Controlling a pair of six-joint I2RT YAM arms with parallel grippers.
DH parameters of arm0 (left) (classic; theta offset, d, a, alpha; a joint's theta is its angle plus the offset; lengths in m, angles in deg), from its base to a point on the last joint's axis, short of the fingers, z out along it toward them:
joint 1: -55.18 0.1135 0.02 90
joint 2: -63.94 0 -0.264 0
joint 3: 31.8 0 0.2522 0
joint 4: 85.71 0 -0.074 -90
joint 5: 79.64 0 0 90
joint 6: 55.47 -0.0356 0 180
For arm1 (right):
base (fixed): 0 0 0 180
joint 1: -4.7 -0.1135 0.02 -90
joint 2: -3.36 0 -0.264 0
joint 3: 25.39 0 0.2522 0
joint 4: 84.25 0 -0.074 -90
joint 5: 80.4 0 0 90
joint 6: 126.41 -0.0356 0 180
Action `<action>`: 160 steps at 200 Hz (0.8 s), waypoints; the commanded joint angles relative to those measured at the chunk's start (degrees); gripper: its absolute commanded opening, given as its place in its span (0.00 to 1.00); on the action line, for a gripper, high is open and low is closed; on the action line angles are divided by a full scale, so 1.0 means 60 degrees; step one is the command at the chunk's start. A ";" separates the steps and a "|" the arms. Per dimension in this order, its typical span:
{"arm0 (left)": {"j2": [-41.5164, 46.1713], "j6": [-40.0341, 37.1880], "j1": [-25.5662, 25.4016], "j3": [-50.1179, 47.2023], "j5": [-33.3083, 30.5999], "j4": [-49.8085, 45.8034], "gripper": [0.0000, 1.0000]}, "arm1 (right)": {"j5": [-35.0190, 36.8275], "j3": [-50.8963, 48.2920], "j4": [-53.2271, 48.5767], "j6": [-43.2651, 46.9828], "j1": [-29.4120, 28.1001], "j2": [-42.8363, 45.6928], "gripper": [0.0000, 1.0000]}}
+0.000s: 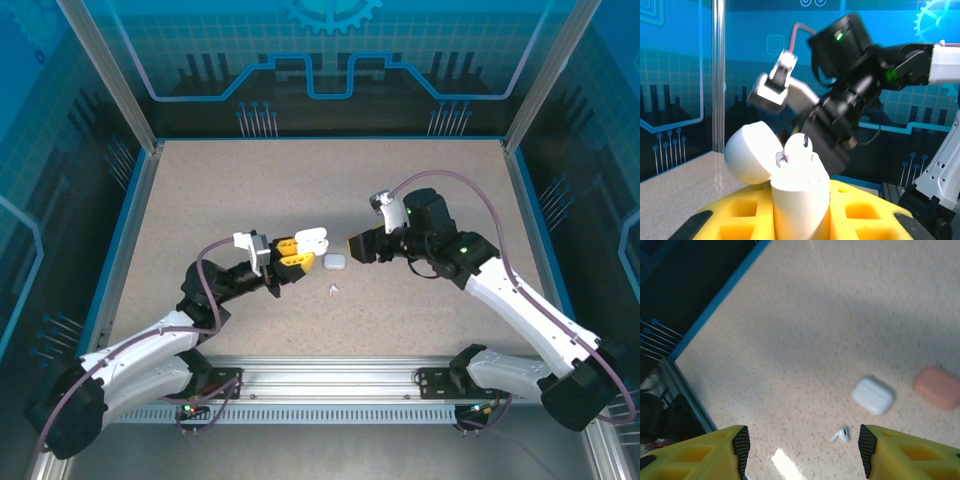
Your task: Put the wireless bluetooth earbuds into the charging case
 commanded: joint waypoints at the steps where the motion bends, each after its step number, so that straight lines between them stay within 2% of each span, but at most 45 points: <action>1: 0.0362 -0.0919 -0.0063 -0.0130 -0.0017 0.0443 0.04 | 0.0172 -0.0125 0.0674 -0.0416 0.0091 -0.0137 0.63; 43: 0.0779 -0.2325 -0.0073 0.0068 -0.0034 -0.0205 0.03 | 0.0322 -0.0243 0.0762 -0.0858 0.0044 -0.1418 0.61; 74: 0.1104 -0.3133 -0.0079 0.0250 -0.0280 -0.0949 0.02 | 0.0550 -0.0161 0.0787 -0.1275 -0.0347 -0.2533 0.60; 160: 0.1775 -0.3731 -0.0065 0.0178 -0.0748 -0.2258 0.02 | 0.1326 0.0794 -0.0118 -0.1836 -0.1008 -0.4403 0.61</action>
